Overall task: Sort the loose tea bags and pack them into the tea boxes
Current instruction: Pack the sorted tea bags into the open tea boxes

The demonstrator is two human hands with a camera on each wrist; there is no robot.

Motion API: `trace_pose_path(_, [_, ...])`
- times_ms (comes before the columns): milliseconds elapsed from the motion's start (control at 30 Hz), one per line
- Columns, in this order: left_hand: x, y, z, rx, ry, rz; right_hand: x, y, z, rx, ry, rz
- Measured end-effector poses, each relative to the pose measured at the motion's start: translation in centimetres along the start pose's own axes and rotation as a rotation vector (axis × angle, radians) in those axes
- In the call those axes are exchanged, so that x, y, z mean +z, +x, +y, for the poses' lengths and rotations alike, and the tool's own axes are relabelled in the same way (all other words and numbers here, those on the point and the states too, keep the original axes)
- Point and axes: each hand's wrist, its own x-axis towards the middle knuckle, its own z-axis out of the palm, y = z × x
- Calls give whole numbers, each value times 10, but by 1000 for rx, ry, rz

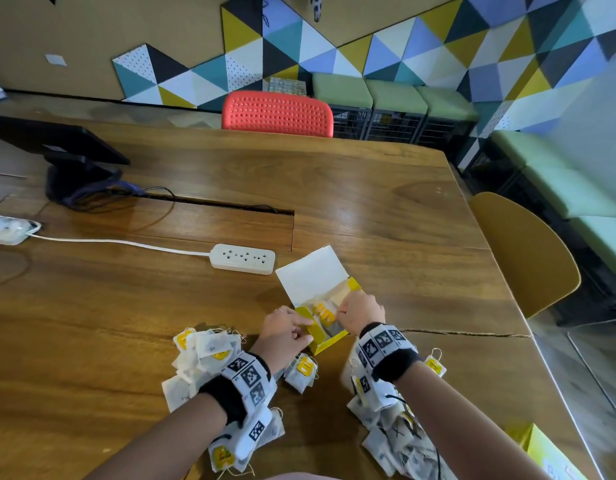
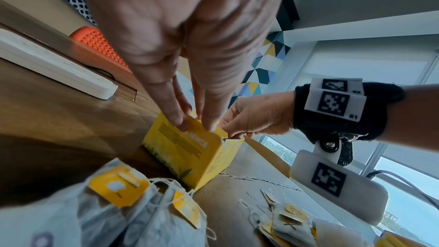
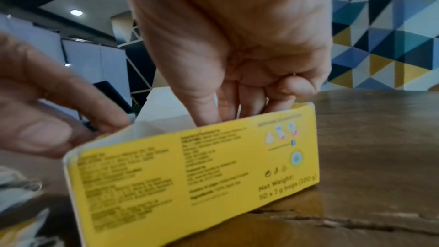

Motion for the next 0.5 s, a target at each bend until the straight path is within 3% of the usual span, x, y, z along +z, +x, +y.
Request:
trace_pose_path(133, [2, -2, -4, 3, 20, -22, 6, 1, -1, -24, -123, 17])
trace_pose_path(300, [0, -5, -5, 6, 13, -39, 2, -3, 4, -73, -110, -14])
trace_pose_path(500, [-21, -15, -19, 6, 77, 2, -8, -35, 16, -150, 295, 215])
